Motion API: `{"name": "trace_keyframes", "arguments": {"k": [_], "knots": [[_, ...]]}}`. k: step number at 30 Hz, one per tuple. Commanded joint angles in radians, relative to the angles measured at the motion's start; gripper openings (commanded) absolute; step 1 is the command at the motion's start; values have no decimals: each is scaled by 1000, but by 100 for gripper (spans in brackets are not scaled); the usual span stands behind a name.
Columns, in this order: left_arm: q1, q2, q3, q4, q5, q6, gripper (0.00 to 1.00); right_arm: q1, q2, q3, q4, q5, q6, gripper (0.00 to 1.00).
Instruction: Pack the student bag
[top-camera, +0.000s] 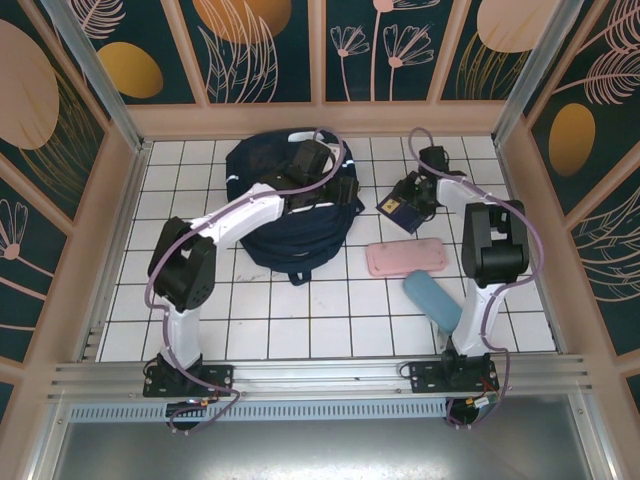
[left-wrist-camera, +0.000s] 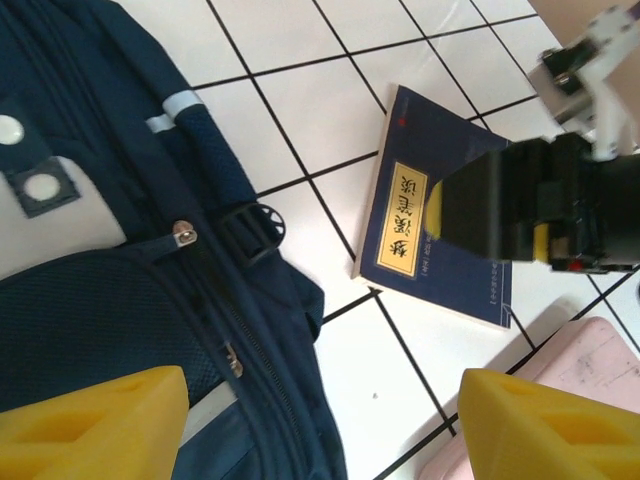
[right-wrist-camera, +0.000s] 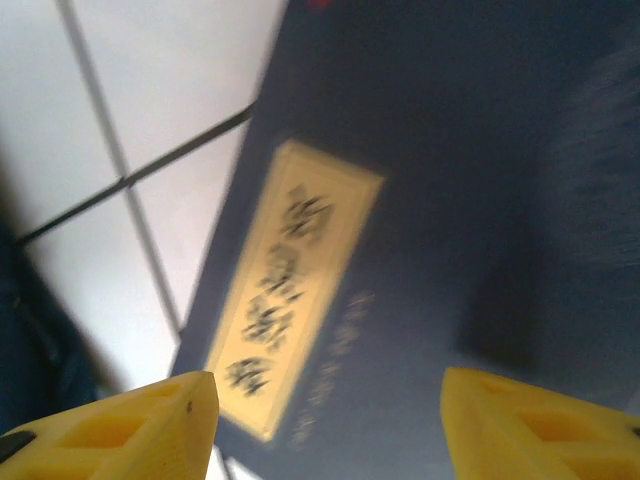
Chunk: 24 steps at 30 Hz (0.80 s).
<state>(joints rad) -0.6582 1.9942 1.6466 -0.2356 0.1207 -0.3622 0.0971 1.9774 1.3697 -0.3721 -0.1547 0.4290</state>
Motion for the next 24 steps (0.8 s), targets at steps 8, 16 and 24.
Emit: {"name": "trace_keyframes", "arguments": {"k": [8, 16, 24], "knots": [[5, 94, 119, -14, 40, -70, 71, 77, 160, 230, -54, 5, -6, 52], [4, 102, 121, -27, 21, -81, 71, 124, 182, 188, -51, -7, 30, 48], [4, 133, 151, -27, 57, -97, 71, 147, 42, -51, -12, -137, 10, 48]]}}
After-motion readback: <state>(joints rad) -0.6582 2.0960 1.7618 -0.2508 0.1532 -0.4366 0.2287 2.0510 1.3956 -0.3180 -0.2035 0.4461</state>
